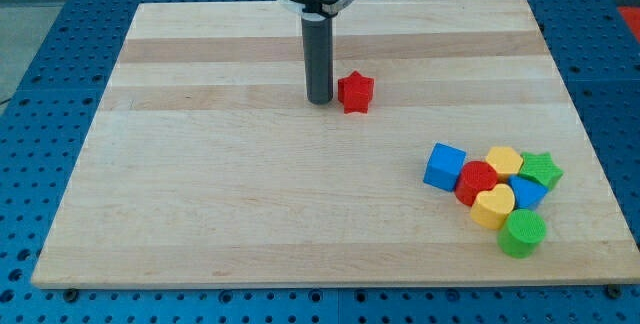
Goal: Slide the red star closer to the yellow hexagon
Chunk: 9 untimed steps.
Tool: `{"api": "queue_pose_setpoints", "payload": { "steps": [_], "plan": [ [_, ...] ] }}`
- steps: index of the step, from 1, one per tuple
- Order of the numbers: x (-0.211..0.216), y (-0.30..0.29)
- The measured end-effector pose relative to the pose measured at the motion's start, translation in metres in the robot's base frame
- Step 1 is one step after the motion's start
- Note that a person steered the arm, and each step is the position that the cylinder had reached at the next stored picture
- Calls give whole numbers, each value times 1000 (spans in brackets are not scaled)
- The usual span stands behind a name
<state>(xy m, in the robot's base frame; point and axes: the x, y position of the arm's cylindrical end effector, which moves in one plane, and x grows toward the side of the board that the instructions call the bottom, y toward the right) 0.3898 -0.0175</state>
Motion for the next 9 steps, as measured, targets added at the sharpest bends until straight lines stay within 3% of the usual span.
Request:
{"api": "queue_pose_setpoints", "payload": {
  "steps": [1,3,4,6,7,9],
  "plan": [
    [0,19],
    [0,153],
    [0,190],
    [-12,188],
    [-71,190],
    [-85,279]
  ]
}}
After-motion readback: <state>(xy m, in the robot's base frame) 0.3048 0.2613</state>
